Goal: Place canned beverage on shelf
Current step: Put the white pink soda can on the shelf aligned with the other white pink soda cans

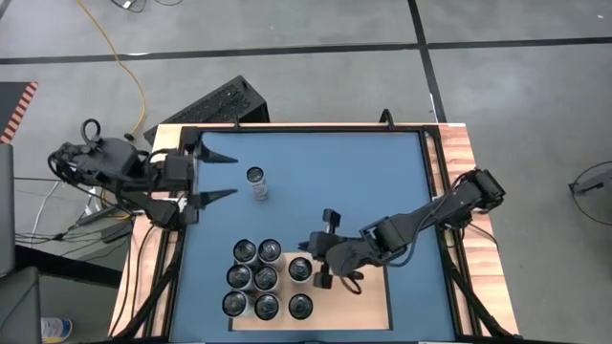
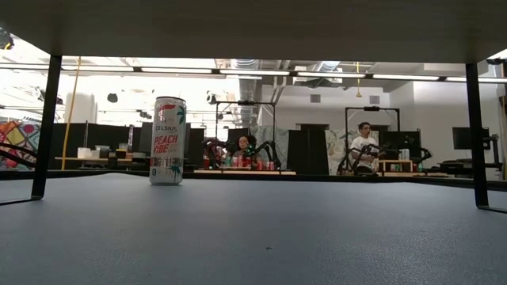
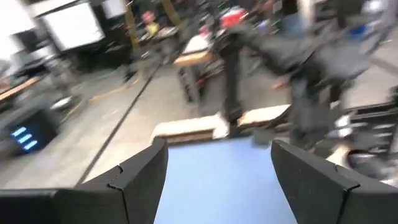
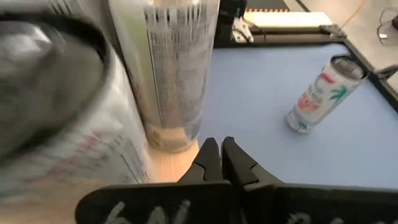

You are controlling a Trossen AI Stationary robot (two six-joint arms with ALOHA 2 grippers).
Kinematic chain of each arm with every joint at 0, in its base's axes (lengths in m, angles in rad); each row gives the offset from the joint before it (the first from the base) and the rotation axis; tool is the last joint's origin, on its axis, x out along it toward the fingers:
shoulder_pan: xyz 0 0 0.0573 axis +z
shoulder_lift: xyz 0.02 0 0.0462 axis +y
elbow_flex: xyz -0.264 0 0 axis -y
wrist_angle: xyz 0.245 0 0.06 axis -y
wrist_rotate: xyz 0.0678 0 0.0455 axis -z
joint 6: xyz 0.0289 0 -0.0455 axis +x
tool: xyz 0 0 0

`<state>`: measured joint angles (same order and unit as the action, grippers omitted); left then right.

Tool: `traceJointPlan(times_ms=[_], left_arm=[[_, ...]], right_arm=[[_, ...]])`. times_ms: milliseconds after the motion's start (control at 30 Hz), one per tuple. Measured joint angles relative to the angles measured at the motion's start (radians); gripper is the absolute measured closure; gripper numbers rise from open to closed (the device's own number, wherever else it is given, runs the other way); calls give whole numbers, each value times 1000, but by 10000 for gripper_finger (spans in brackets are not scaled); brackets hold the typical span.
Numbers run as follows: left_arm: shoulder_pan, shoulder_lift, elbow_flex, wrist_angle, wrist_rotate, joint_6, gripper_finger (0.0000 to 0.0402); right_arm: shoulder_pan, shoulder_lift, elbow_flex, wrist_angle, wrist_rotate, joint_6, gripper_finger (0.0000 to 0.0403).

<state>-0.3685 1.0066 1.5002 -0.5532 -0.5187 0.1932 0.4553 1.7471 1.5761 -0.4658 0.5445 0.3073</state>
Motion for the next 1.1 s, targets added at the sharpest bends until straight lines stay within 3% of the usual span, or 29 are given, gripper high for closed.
traceJointPlan(times_ms=[100,267,567,700,867,1000,1100], left_arm=[[27,-5,0,-68,-50,-35,129],[119,-8,0,-188,-32,-100,129],[389,-6,0,-394,-33,-284,129],[514,-6,0,-427,70,-218,129],[662,-6,0,-418,128,-86,129],[784,-5,0,-440,368,31,129],[850,19,0,-441,435,109,129]], right_arm=[[-7,-38,0,-20,3,-2,403],[-32,-98,1,-70,3,3,392],[-72,-158,1,-185,2,188,291],[-71,-157,1,-186,-21,201,249],[-60,-156,1,-186,-26,196,206],[-44,-155,1,-194,-27,148,174],[-35,-155,1,-229,-26,109,157]])
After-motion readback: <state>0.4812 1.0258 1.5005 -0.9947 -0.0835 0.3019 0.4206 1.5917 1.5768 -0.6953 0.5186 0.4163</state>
